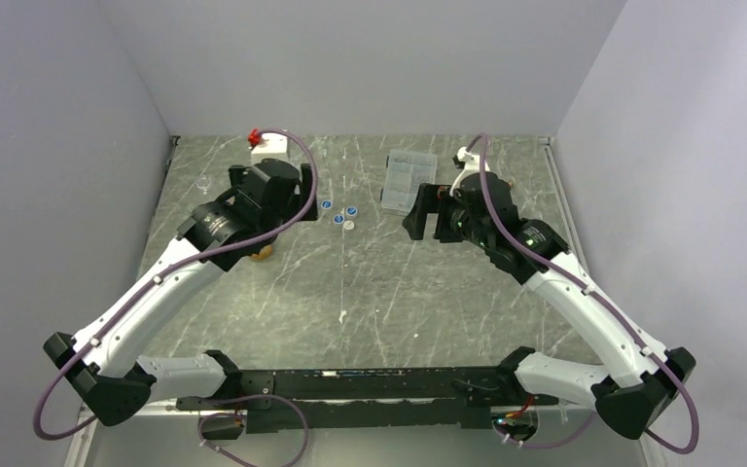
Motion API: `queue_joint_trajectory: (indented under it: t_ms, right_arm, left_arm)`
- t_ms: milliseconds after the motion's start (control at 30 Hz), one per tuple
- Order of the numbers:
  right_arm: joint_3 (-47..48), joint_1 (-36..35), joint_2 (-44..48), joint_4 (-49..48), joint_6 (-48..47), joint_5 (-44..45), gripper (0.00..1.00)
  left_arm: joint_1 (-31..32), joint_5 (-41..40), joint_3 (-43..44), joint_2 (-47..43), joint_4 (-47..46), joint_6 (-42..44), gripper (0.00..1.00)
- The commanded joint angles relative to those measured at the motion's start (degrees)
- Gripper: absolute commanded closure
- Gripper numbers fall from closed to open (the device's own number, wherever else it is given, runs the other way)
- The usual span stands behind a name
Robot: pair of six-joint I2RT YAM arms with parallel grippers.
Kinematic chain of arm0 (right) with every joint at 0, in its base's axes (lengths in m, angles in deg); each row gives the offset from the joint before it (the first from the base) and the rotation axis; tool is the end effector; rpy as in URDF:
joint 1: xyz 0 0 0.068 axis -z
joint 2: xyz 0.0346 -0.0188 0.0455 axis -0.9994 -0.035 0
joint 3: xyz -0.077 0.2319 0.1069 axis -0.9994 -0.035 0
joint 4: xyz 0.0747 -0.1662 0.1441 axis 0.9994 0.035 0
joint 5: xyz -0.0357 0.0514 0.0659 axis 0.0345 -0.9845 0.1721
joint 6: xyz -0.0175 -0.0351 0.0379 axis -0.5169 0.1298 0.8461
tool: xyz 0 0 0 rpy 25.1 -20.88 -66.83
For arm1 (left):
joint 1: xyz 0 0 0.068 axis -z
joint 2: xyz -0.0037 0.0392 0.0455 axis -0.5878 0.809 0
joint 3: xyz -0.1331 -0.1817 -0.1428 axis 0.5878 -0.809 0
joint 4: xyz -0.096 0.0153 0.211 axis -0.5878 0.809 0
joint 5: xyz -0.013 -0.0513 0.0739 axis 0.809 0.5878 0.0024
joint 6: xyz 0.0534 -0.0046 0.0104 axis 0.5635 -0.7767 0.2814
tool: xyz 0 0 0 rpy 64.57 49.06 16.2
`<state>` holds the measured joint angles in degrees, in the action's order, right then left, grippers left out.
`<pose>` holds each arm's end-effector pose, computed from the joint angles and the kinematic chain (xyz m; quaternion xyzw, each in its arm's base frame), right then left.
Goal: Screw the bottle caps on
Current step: Pick up the plastic bottle at the center of the board.
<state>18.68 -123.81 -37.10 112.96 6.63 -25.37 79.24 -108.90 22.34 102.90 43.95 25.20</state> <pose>0.1619 0.1126 0.3660 -0.0229 0.8714 0.2296 0.4329 0.1685 -0.1293 0.3981 -0.0198 0.8545 -0.0363 0.5178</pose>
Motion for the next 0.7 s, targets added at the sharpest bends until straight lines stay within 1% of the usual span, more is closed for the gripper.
queue_joint_trajectory:
  t_ms: [0,100,200,300,367,500,667]
  right_arm:
    - [1.3,0.1,-2.1,-5.8,-1.0,-2.8,0.0]
    - [1.3,0.0,-4.0,-8.1,-1.6,-4.4,0.0]
    - [2.6,0.0,-6.2,-7.7,-2.9,-4.5,0.0]
    - [3.9,0.0,-7.6,-7.2,-4.8,-3.4,0.0]
    - [3.9,0.0,-8.2,-7.5,-5.6,-3.2,0.0]
    - [4.2,0.1,-9.6,-7.7,-5.8,-4.8,0.0]
    - [3.8,0.1,-10.6,-7.9,-6.3,-5.2,0.0]
  left_arm:
    - [-3.5,-1.6,-0.2,-2.4,1.8,-1.1,0.01]
    - [-5.7,-6.0,1.2,-1.0,5.3,-1.5,0.01]
    - [-10.0,-4.1,1.6,-0.5,7.0,-2.0,0.01]
    - [-12.9,-3.6,-0.5,-0.8,5.4,-1.6,0.01]
    - [-17.2,-2.3,-1.2,-0.1,4.3,-1.3,0.01]
    - [-23.9,3.3,-1.9,1.6,1.2,-1.3,0.09]
    - [-28.1,6.9,-2.9,4.7,0.1,-2.2,0.21]
